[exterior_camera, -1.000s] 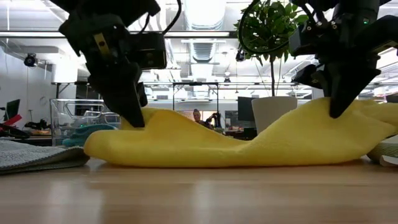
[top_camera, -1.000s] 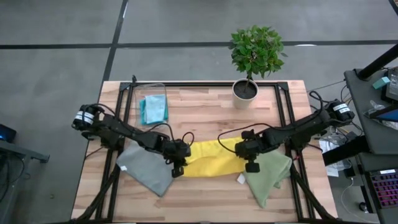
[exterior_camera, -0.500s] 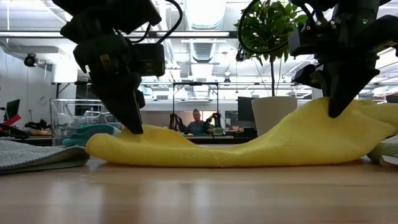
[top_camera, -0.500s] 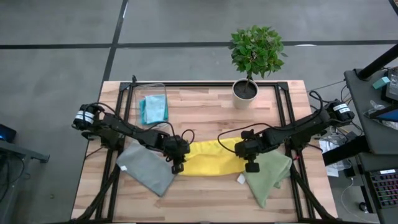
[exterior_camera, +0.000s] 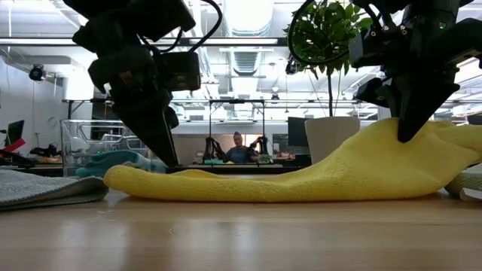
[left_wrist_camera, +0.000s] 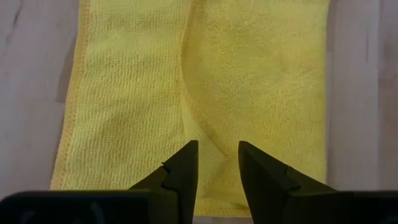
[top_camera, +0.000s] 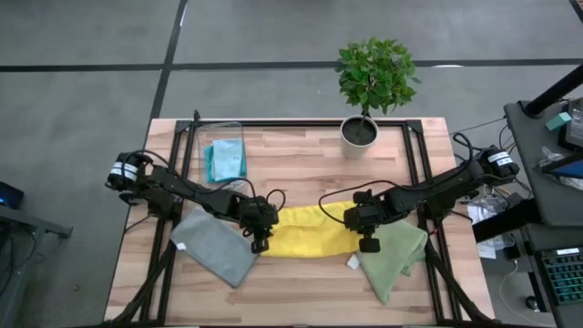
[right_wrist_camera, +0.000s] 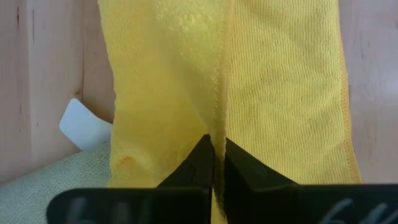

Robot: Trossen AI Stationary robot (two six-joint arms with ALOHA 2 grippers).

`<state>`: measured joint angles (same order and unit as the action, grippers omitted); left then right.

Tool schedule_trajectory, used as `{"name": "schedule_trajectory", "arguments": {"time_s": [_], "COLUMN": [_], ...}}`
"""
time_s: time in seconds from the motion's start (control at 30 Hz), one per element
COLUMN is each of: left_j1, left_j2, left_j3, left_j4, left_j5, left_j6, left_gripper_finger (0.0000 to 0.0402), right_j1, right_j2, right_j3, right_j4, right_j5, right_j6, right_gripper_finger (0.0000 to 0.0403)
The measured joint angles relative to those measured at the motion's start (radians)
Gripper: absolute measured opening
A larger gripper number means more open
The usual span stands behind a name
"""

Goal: Fold microfiber towels
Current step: Fold the yellow microfiber towel

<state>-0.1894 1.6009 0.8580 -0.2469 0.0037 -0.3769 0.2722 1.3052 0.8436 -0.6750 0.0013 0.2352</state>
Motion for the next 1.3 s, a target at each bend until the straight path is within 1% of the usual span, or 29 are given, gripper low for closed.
{"name": "schedule_trajectory", "arguments": {"time_s": [0.4, 0.73, 0.83, 0.97, 1.3], "left_j1": [0.000, 0.000, 0.000, 0.001, 0.014], "left_j2": [0.000, 0.000, 0.000, 0.000, -0.001], "left_j3": [0.000, 0.000, 0.000, 0.000, 0.000], "left_j4": [-0.009, -0.009, -0.009, -0.009, -0.031], "left_j5": [-0.015, -0.070, -0.077, -0.116, -0.118], "left_j6": [0.018, 0.029, 0.060, 0.100, 0.127], "left_gripper_finger": [0.0099, 0.0099, 0.0098, 0.0097, 0.0097], "right_j1": [0.000, 0.000, 0.000, 0.000, 0.000], "right_j2": [0.000, 0.000, 0.000, 0.000, 0.000], "right_j3": [-0.001, -0.028, -0.039, -0.046, -0.047], "right_j4": [0.008, 0.042, 0.056, 0.057, 0.057], "right_j5": [0.001, 0.002, 0.008, 0.042, 0.053], "right_j6": [0.000, 0.000, 0.000, 0.010, 0.016], "right_gripper_finger": [0.0009, 0.0009, 0.0009, 0.0009, 0.0009]}}
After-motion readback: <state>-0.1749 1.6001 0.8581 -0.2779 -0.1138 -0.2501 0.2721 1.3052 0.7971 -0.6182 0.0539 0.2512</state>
